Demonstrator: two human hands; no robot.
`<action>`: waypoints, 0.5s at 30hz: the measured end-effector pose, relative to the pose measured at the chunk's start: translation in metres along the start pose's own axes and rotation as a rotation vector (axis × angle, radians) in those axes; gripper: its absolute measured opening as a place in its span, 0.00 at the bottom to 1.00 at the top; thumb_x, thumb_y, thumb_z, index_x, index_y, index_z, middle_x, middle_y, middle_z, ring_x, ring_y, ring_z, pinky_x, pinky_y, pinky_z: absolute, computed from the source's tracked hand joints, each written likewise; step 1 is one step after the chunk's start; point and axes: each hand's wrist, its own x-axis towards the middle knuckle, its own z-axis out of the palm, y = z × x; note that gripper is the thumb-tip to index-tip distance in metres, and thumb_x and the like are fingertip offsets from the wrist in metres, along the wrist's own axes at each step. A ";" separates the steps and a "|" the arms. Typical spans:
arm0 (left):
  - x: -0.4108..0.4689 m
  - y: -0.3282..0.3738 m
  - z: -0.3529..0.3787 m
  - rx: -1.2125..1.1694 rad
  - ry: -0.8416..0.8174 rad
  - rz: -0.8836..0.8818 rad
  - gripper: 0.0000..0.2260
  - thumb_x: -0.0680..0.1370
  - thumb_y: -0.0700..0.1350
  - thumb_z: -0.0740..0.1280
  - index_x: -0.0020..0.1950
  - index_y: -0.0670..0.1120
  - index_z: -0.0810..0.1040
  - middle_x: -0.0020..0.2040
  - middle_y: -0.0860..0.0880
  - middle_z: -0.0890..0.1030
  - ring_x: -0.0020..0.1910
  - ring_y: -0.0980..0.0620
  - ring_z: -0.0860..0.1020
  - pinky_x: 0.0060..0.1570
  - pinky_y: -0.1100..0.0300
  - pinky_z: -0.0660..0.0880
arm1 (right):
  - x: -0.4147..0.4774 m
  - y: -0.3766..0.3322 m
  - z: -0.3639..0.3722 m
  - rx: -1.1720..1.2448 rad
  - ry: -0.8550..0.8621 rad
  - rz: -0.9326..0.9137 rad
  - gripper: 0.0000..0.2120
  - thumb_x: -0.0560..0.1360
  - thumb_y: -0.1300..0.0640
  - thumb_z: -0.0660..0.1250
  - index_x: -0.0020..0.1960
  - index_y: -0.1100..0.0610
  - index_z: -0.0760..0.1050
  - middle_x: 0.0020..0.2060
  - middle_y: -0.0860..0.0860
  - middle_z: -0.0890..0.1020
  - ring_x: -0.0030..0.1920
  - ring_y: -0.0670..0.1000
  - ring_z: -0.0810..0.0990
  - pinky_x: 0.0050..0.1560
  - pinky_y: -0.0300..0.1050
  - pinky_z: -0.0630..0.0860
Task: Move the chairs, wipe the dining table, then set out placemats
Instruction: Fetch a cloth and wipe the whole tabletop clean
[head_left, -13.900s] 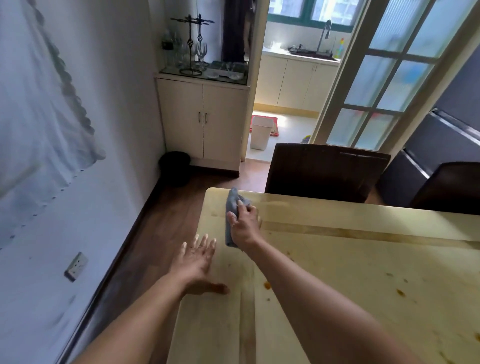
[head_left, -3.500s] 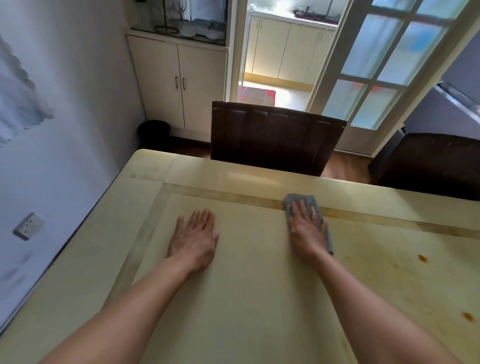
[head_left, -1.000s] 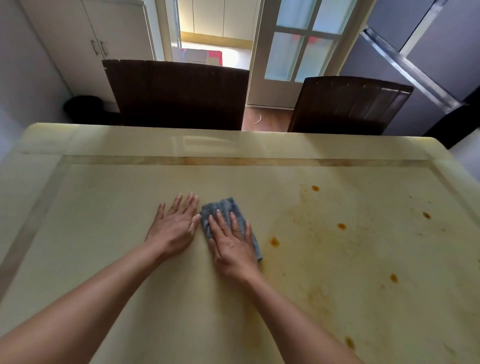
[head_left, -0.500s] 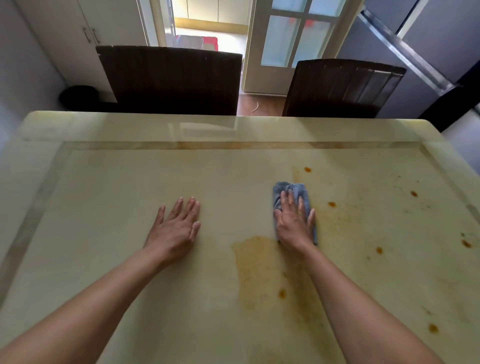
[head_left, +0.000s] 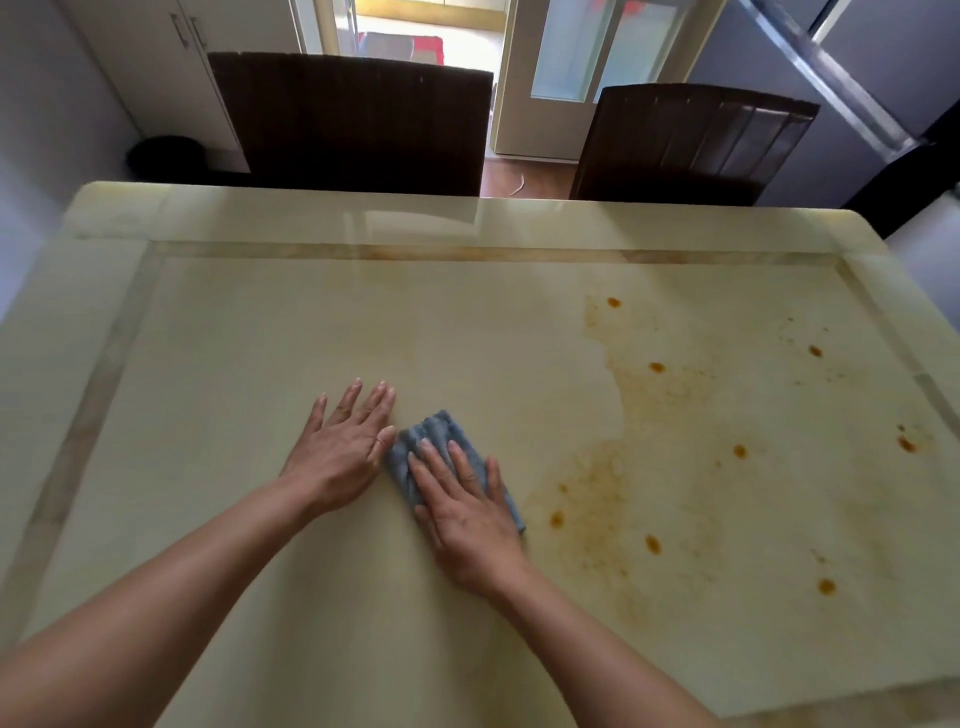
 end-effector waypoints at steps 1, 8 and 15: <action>-0.005 0.000 0.002 0.009 -0.001 0.002 0.24 0.83 0.53 0.42 0.78 0.52 0.40 0.78 0.57 0.39 0.76 0.55 0.35 0.73 0.51 0.34 | 0.003 0.008 -0.004 0.002 0.014 0.049 0.26 0.81 0.46 0.42 0.77 0.46 0.40 0.70 0.38 0.33 0.73 0.45 0.30 0.72 0.55 0.29; -0.025 0.018 0.021 0.073 0.002 0.041 0.24 0.82 0.53 0.41 0.77 0.51 0.38 0.77 0.57 0.37 0.76 0.54 0.34 0.74 0.50 0.34 | -0.039 0.092 -0.019 0.052 0.178 0.477 0.27 0.82 0.49 0.45 0.77 0.49 0.36 0.76 0.43 0.37 0.76 0.47 0.35 0.72 0.58 0.32; -0.027 0.022 0.029 0.091 -0.018 0.031 0.24 0.83 0.53 0.41 0.77 0.50 0.37 0.77 0.55 0.36 0.76 0.54 0.36 0.73 0.49 0.34 | -0.042 0.076 -0.014 0.081 0.174 0.459 0.27 0.82 0.52 0.46 0.77 0.51 0.36 0.76 0.44 0.36 0.76 0.49 0.34 0.72 0.56 0.31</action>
